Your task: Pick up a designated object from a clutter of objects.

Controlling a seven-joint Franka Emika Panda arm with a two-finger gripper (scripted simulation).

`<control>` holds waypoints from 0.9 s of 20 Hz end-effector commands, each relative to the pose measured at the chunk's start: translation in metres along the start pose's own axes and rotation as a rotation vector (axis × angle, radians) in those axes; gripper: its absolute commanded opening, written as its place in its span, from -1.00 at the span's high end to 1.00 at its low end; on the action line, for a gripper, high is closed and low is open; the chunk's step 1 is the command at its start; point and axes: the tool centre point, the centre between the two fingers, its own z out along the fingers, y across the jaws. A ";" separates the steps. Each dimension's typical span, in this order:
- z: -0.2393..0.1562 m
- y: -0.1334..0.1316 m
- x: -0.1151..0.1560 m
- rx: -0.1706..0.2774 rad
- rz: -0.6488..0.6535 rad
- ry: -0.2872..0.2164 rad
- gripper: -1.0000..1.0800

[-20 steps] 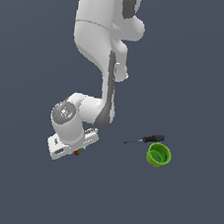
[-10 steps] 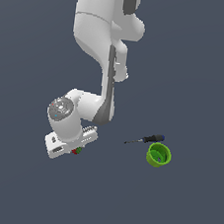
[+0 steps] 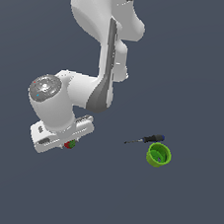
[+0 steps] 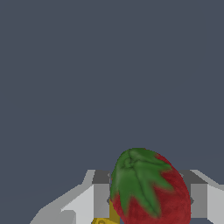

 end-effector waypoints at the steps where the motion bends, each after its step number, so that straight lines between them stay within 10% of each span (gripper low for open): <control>1: -0.028 0.005 0.000 -0.001 0.000 0.001 1.00; 18: -0.207 0.040 0.005 -0.001 0.000 0.001 1.00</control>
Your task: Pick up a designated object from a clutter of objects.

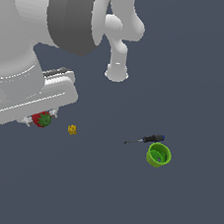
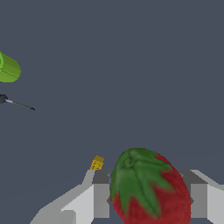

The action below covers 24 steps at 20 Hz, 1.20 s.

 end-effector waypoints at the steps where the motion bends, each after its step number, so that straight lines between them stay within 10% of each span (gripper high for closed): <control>1: -0.022 0.004 0.001 0.001 0.000 -0.001 1.00; 24: -0.121 0.028 0.007 0.001 0.000 -0.001 1.00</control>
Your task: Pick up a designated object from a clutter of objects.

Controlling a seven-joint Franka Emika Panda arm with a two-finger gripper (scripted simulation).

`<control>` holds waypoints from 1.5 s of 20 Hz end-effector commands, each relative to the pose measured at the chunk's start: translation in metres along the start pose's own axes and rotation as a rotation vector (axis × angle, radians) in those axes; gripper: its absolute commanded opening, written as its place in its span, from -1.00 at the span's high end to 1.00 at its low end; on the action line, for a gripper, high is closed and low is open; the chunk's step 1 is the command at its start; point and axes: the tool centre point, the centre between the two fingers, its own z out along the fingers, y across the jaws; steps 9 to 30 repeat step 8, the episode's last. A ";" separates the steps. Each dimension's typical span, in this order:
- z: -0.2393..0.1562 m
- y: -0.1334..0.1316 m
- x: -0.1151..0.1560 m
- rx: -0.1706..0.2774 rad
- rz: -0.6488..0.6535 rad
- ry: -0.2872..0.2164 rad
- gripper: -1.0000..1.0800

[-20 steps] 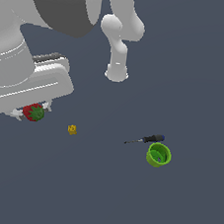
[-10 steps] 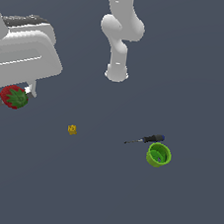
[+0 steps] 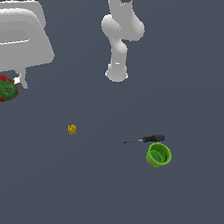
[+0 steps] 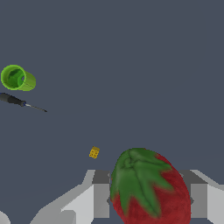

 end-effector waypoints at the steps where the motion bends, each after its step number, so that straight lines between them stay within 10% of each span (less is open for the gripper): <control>1: -0.004 0.001 0.000 0.000 0.000 0.000 1.00; 30: -0.007 0.002 0.001 0.000 0.000 0.000 1.00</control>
